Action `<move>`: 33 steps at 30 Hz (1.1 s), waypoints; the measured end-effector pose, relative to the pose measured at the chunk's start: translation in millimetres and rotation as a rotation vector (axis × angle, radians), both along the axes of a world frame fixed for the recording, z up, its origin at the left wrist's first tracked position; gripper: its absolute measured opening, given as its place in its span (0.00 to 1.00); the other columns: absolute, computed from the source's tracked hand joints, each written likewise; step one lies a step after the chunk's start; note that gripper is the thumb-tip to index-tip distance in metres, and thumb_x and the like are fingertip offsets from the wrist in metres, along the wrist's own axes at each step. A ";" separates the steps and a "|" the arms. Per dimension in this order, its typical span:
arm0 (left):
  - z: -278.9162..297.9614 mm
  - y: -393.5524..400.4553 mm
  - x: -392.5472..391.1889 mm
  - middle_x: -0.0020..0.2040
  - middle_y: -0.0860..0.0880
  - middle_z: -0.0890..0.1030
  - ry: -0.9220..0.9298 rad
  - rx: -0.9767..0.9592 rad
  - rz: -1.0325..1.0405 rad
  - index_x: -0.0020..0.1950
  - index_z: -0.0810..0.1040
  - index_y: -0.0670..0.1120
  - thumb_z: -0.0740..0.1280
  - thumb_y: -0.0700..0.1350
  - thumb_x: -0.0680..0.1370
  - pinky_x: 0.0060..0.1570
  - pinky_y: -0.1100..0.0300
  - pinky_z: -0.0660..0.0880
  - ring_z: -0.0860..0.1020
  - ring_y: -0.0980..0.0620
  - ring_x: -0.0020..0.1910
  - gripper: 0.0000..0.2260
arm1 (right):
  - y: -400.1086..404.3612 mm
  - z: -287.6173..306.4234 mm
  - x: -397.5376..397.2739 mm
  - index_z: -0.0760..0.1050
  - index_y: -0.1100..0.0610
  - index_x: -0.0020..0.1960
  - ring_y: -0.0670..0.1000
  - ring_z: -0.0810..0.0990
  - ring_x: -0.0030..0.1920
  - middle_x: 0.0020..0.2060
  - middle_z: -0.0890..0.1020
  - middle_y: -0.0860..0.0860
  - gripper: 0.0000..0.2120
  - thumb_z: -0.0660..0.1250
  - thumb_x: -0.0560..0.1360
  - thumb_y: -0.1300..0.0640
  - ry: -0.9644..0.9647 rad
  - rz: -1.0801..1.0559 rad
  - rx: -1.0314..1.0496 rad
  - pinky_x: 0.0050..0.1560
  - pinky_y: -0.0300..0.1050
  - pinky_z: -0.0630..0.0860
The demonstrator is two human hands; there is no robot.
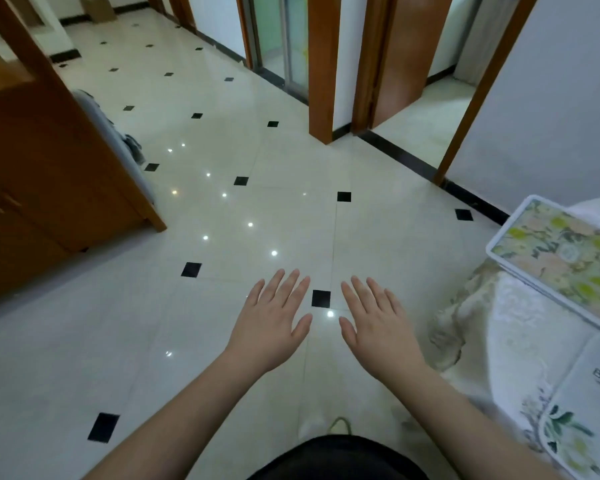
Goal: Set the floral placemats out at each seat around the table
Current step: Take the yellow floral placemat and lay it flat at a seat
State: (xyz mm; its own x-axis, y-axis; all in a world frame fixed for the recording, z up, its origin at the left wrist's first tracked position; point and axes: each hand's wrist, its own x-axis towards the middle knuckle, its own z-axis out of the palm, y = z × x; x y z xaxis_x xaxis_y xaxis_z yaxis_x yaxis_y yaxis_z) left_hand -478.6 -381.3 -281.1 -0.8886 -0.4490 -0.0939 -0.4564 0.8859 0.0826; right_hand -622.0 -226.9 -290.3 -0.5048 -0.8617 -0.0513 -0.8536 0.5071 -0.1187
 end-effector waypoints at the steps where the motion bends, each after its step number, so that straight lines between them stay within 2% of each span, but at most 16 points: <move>1: 2.1 -6.4 -14.0 0.83 0.53 0.45 -0.003 -0.012 -0.010 0.82 0.43 0.54 0.41 0.61 0.81 0.77 0.51 0.39 0.41 0.51 0.81 0.29 | -2.5 -2.8 -12.4 0.51 0.53 0.80 0.55 0.52 0.80 0.80 0.55 0.51 0.29 0.49 0.83 0.44 -0.007 -0.010 0.001 0.77 0.53 0.45; 4: 6.1 -19.9 -51.0 0.83 0.53 0.45 -0.010 -0.025 -0.037 0.82 0.44 0.53 0.35 0.62 0.79 0.77 0.51 0.38 0.42 0.51 0.81 0.32 | -11.6 -8.0 -43.0 0.48 0.52 0.81 0.54 0.49 0.80 0.80 0.52 0.51 0.29 0.47 0.83 0.43 -0.029 -0.050 0.004 0.78 0.52 0.43; 7: 5.9 -29.6 -80.9 0.83 0.53 0.45 -0.004 -0.016 -0.061 0.82 0.43 0.53 0.38 0.61 0.80 0.76 0.52 0.37 0.41 0.51 0.81 0.30 | -21.7 -8.4 -65.1 0.48 0.52 0.81 0.54 0.49 0.80 0.80 0.52 0.51 0.29 0.47 0.83 0.43 -0.045 -0.098 0.001 0.78 0.52 0.44; 11: 3.7 -53.4 -117.6 0.82 0.54 0.44 0.011 0.013 -0.088 0.82 0.43 0.54 0.35 0.63 0.78 0.76 0.52 0.36 0.40 0.53 0.81 0.32 | -44.4 -11.3 -91.8 0.49 0.52 0.81 0.55 0.49 0.80 0.80 0.53 0.51 0.29 0.47 0.83 0.43 -0.069 -0.130 0.021 0.78 0.53 0.45; 15: -0.5 -96.3 -156.4 0.83 0.53 0.46 0.053 0.013 -0.109 0.82 0.44 0.54 0.40 0.62 0.80 0.77 0.53 0.38 0.41 0.53 0.81 0.30 | -77.3 -18.2 -120.1 0.44 0.51 0.81 0.54 0.47 0.80 0.81 0.50 0.50 0.29 0.44 0.83 0.42 -0.083 -0.182 0.057 0.78 0.53 0.43; 22: -6.6 -193.2 -207.9 0.83 0.53 0.46 0.083 0.009 -0.151 0.82 0.45 0.54 0.42 0.62 0.82 0.76 0.54 0.36 0.42 0.52 0.81 0.29 | -166.5 -11.5 -166.2 0.43 0.52 0.81 0.54 0.45 0.80 0.81 0.49 0.50 0.29 0.44 0.84 0.43 -0.066 -0.227 0.079 0.78 0.53 0.42; 26: -5.3 -245.2 -234.1 0.83 0.53 0.47 0.088 0.006 -0.179 0.82 0.46 0.54 0.44 0.61 0.82 0.76 0.53 0.37 0.43 0.52 0.81 0.29 | -212.3 -2.2 -184.7 0.46 0.52 0.81 0.55 0.48 0.80 0.80 0.51 0.51 0.29 0.47 0.84 0.44 -0.050 -0.234 0.054 0.78 0.53 0.44; 33: -8.2 -274.5 -297.8 0.83 0.53 0.48 0.086 0.022 -0.298 0.82 0.46 0.54 0.46 0.61 0.83 0.77 0.52 0.39 0.44 0.51 0.81 0.28 | -237.8 -1.1 -228.5 0.45 0.52 0.81 0.55 0.47 0.80 0.80 0.50 0.51 0.29 0.46 0.84 0.44 -0.041 -0.337 0.037 0.78 0.53 0.43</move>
